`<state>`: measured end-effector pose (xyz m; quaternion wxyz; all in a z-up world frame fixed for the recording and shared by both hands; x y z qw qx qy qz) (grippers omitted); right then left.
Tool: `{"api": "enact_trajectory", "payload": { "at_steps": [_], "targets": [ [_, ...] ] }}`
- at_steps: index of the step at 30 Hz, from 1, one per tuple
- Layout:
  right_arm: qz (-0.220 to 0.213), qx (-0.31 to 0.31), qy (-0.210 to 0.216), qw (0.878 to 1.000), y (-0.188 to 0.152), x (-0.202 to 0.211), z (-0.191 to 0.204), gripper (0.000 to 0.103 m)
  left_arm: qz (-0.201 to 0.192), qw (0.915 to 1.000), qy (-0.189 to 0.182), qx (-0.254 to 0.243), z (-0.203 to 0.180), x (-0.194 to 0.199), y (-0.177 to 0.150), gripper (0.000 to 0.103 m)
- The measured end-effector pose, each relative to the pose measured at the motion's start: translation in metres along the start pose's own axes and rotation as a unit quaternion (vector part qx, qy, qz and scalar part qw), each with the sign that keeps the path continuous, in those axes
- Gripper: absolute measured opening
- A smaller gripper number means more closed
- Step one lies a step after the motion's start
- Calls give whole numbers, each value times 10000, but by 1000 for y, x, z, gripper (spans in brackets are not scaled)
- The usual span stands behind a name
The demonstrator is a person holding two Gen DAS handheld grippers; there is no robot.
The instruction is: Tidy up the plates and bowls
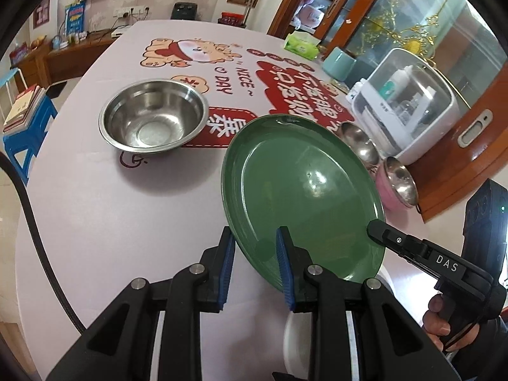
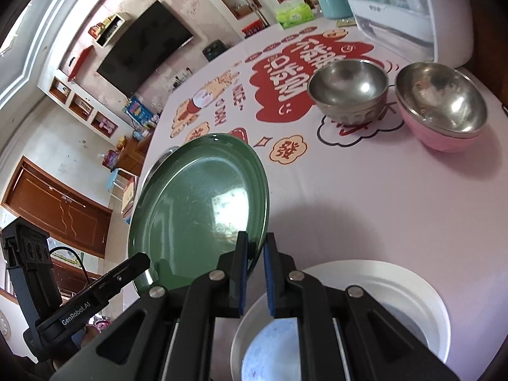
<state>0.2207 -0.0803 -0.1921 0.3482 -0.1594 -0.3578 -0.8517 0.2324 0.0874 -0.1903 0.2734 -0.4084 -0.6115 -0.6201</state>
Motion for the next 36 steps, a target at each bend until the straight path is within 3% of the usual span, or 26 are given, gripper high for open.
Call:
{"api": "enact_trajectory", "payload": {
  "at_steps": [13,36],
  "targets": [
    [-307,134,334,9989,-15,44,1,9,-396,9987,200,-245,-26,50,-20,25],
    [-25,361,309,9989,-60,135,-42,9,-171,9992,353,-97,-99,96,-115,25]
  ]
}}
Point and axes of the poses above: each gripper's, at about its wrist camera, not at the fingertips, and x roughly against the way its jaws point, z to its left, y to its top, the point moved 9 cm from there along -x, roughly the way its jaws point, and after that the axes turned 14 degrees about y, right-handed, at the moved point
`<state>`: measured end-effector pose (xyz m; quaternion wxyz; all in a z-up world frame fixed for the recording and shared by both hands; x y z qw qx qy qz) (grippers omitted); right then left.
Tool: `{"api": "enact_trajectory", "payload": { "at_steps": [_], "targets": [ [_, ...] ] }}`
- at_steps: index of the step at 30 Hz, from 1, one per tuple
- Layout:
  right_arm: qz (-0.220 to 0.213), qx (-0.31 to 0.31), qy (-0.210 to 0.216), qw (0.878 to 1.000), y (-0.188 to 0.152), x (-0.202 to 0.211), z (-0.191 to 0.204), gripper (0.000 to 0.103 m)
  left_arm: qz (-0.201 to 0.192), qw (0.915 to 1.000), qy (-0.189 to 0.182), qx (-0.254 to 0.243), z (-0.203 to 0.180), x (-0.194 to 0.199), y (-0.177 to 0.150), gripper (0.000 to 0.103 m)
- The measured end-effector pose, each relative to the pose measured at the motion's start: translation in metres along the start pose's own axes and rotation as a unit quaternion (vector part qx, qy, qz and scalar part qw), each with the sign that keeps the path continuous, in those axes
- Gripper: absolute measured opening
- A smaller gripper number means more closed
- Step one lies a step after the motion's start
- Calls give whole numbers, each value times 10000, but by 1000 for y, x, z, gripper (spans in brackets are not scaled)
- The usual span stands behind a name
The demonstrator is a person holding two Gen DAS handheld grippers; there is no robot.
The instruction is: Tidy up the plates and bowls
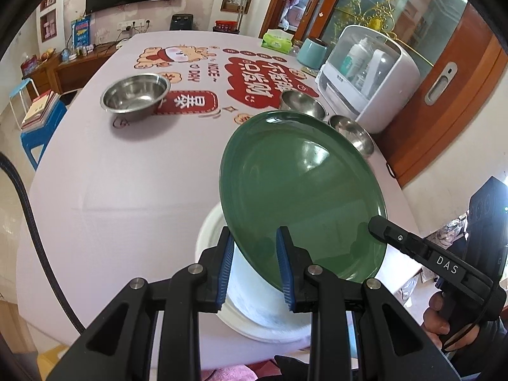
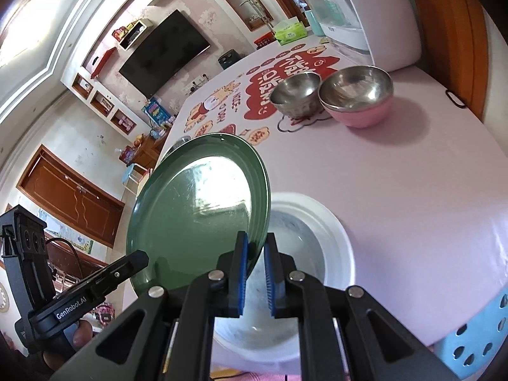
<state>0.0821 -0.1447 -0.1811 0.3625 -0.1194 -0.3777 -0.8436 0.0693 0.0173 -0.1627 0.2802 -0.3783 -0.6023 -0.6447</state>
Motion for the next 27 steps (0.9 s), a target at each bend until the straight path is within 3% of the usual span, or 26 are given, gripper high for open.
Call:
{"api": "enact_trajectory", "payload": {
  "at_steps": [11,27],
  "targets": [
    [458,132,-207,9986,-27,14,-15,10,351,9991,141,208,-14,-6,-40,25],
    [1152,-88,-489,9921,-53,-4,-46,10,1252,9913,314,242,-15,-44,-75,25]
  ]
}}
Point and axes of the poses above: each gripper's, at about its wrist camera, not at the fingertips, and x roughly against the way its jaws point, z to its left, y to its top, the point moved 9 cm from there along -x, roughly the way its jaws point, and after that the axes turned 14 degrees about y, right-handed, at the moved point
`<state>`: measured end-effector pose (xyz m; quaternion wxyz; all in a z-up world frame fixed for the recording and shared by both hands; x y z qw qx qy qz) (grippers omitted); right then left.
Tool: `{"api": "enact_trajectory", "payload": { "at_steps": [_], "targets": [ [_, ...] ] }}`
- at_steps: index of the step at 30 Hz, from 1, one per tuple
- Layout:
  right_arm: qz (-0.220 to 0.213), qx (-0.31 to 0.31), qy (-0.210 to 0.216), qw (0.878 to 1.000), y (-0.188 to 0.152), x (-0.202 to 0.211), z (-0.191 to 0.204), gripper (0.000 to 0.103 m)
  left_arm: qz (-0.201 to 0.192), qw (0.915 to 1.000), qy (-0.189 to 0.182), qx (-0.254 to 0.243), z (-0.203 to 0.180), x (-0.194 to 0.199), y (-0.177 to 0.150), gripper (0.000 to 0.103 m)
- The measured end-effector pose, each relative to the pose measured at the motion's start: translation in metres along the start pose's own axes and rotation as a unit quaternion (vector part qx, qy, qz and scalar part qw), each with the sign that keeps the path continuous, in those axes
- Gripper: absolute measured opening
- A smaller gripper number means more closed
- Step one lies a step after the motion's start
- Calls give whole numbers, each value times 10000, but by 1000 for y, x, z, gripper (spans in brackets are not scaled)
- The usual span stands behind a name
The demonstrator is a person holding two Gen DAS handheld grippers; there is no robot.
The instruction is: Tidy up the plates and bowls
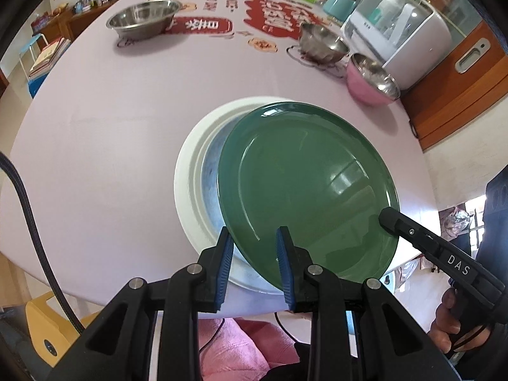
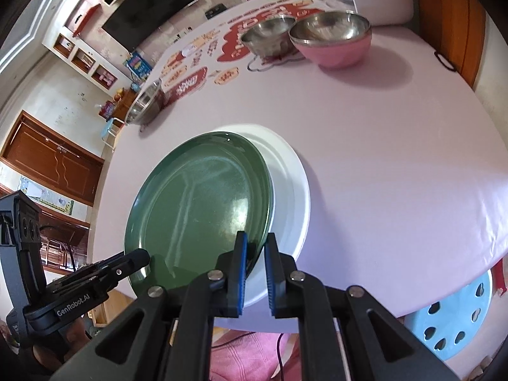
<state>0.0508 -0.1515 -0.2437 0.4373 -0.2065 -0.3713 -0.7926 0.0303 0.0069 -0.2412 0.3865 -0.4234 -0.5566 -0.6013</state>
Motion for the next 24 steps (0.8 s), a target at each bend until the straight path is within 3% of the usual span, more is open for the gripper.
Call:
{"api": "enact_trajectory", "payload": {
  "at_steps": [7,24],
  "targets": [
    [179,-103,-106,9997,-3,-11,-4,10,258,9996,52,-60,1,-17,0,25],
    [323,-193,-238,9990,-2,-25,-2,14,434,9989,80,-147,4,-28,0,26]
  ]
}}
Point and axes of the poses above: each gripper's, at about its wrist camera, not at the fingertips, and x roughly against the way its jaws point, z to its left, y to its top, the point moved 9 cm from there along -x, roughly the way its jaws point, and after that the axes turned 14 degrees about y, right-handed, at the moved point
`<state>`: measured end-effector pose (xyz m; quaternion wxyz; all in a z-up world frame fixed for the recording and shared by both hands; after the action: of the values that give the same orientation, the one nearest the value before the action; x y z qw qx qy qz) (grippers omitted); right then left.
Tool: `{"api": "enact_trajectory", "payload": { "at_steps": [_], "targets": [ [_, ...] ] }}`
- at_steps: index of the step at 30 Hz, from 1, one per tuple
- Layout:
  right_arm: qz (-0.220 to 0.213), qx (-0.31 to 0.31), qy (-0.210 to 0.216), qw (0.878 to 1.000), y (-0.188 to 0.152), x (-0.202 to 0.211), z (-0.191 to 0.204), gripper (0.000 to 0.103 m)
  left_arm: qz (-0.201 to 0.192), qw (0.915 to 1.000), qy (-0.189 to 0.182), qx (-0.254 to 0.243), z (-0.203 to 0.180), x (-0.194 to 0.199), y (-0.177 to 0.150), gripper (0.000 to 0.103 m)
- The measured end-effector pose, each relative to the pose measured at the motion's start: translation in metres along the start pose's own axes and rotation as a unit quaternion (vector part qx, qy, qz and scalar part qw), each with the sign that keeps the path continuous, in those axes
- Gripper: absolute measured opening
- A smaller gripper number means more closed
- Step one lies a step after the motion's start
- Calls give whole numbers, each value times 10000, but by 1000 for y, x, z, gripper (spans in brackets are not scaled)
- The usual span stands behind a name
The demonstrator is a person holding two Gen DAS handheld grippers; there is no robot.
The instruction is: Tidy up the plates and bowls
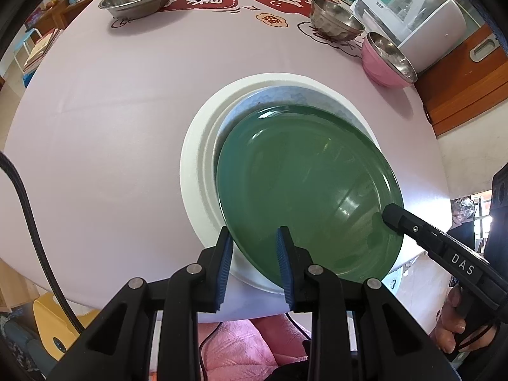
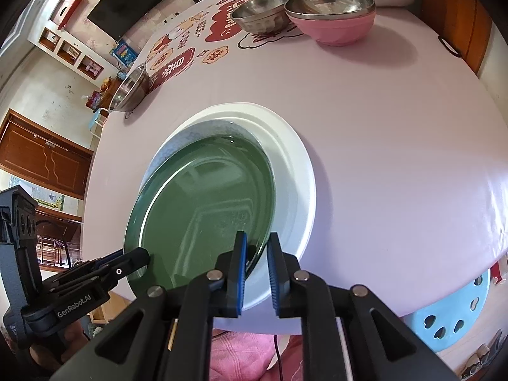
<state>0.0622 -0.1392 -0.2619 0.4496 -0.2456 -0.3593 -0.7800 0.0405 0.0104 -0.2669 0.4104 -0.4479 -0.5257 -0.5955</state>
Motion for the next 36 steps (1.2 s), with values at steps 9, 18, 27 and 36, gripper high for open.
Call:
{"api": "enact_trajectory", "payload": {
  "at_steps": [9,18,27,36],
  "targets": [
    [44,-24,-102,9999,6,-4,3,14,-77,10000,-39,-7,3,6,8,27],
    [44,39,-40,10000,12,-8,7,26,-270,9996,-44,2,4,23,11,29],
    [59,261,-102,9996,11,-7,10,40,-779,9968,-180,-1,-2,55,8,30],
    [-97,473,67,9988,5,5,18,53,-884,9960,-110,60,-5,66,-5,30]
  ]
}}
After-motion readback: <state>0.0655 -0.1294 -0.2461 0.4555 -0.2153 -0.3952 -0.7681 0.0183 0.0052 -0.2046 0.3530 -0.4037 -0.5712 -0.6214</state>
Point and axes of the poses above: each gripper's, at about its wrist camera, not at the fingertips, and x roughly against the way its jaws point, z to its left, y to its top, the point moved 9 cm from there along -x, roughly the way its jaws point, and after that the axes turned 14 degrees about y, right-handed, at the moved point
